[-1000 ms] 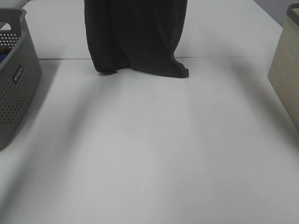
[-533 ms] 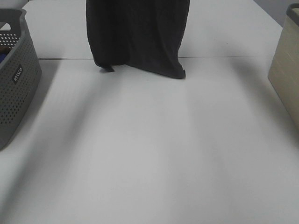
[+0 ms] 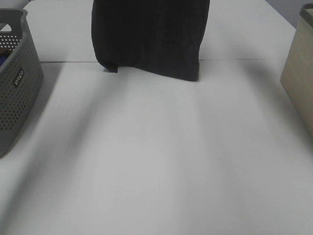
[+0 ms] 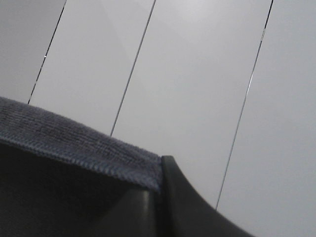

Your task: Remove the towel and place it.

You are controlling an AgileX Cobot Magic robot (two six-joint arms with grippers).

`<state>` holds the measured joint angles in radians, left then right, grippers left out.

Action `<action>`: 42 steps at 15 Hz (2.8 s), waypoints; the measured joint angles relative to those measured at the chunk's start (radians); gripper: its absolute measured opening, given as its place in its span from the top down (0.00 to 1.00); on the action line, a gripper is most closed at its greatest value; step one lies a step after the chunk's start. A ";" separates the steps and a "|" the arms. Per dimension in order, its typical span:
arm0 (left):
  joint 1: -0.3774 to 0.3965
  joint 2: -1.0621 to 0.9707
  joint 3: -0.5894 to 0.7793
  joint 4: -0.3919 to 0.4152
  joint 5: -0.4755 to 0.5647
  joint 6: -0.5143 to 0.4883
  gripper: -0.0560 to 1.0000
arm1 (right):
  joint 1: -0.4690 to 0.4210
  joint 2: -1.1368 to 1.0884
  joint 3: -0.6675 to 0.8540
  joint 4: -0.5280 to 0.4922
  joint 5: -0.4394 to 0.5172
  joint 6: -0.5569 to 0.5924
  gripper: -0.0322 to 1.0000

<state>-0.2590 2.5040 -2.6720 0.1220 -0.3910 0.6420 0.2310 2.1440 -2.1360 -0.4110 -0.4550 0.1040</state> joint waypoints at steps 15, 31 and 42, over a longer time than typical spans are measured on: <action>0.030 0.011 -0.112 0.125 -0.022 -0.243 0.95 | 0.006 0.000 -0.088 -0.031 -0.027 0.075 0.96; 0.056 0.050 -0.112 0.158 0.117 -0.328 0.95 | 0.016 0.040 -0.088 -0.043 0.087 0.137 0.96; -0.010 -0.076 -0.112 -0.186 1.365 -0.404 0.95 | 0.008 -0.035 -0.088 0.511 1.220 -0.190 0.96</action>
<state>-0.2690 2.4280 -2.7840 -0.0640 0.9740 0.2380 0.2390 2.1090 -2.2240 0.1000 0.7650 -0.0860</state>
